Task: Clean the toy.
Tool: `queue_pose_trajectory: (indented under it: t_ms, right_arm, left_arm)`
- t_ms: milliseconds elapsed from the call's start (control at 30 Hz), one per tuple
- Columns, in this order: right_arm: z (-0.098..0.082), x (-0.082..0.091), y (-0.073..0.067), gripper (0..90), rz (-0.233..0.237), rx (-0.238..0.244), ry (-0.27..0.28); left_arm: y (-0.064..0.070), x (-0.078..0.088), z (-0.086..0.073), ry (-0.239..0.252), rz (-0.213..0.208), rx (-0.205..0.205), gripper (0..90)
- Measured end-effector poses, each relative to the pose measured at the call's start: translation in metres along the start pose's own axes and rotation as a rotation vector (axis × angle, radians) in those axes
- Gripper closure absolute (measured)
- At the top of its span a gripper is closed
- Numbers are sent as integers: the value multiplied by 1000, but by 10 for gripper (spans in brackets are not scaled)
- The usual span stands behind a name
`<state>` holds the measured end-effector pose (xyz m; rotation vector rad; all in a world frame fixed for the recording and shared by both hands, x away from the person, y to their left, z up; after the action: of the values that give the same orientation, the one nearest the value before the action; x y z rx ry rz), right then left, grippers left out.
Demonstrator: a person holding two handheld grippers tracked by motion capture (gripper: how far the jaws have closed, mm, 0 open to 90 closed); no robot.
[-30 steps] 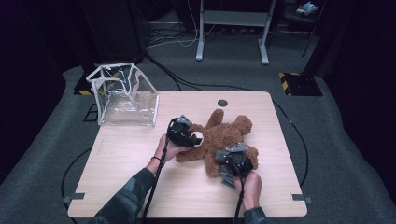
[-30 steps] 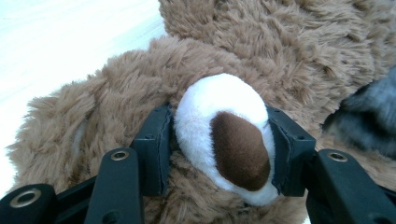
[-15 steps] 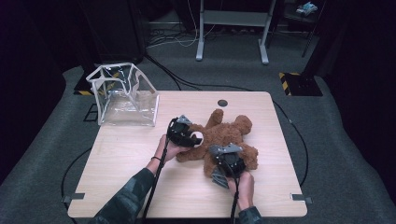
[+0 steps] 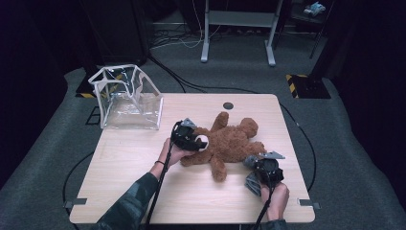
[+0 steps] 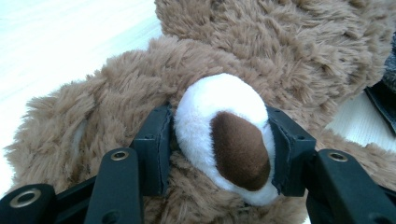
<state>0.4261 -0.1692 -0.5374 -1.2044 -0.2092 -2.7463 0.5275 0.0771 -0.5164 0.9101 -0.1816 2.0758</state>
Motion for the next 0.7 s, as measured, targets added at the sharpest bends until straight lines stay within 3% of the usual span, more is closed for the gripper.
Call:
queue_pose_trajectory:
  t_ms: [100, 267, 333, 400, 467, 533, 667, 700]
  right_arm:
    - [3, -1, -19, 749, 37, 42, 3]
    - [20, -11, -87, 747, 183, 177, -8]
    - [28, -19, -110, 745, 209, 229, -14]
    - [33, -27, -124, 745, 211, 263, -24]
    - [35, -30, -125, 747, 205, 257, -35]
    - [34, -29, -116, 750, 204, 226, -31]
    - [21, -23, -79, 751, 119, 176, -40]
    - [14, -21, -63, 751, 94, 136, -50]
  left_arm:
    - [0, 0, 0, 1, 0, -1, 479]
    - [0, 0, 0, 2, 3, -1, 479]
    - [0, 0, 0, 2, 3, -2, 479]
    - [0, 0, 0, -1, 2, 0, 479]
    - [0, 0, 0, 4, -3, 7, 479]
    - [0, 0, 0, 6, -4, 9, 479]
    - [0, 0, 0, 4, -8, 5, 479]
    - [0, 0, 0, 5, -9, 4, 479]
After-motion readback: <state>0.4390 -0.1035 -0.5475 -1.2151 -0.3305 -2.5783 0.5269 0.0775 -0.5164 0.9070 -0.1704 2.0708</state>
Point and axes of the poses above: each handheld gripper's, and its own axes: x roughly backward along the jaws, z roughly out of its top, y roughly to its right, the point moved 8 cm from there along -x, roughly forward along the jaws, and after that the axes turned 2 degrees about x, right-handed, at the moved point
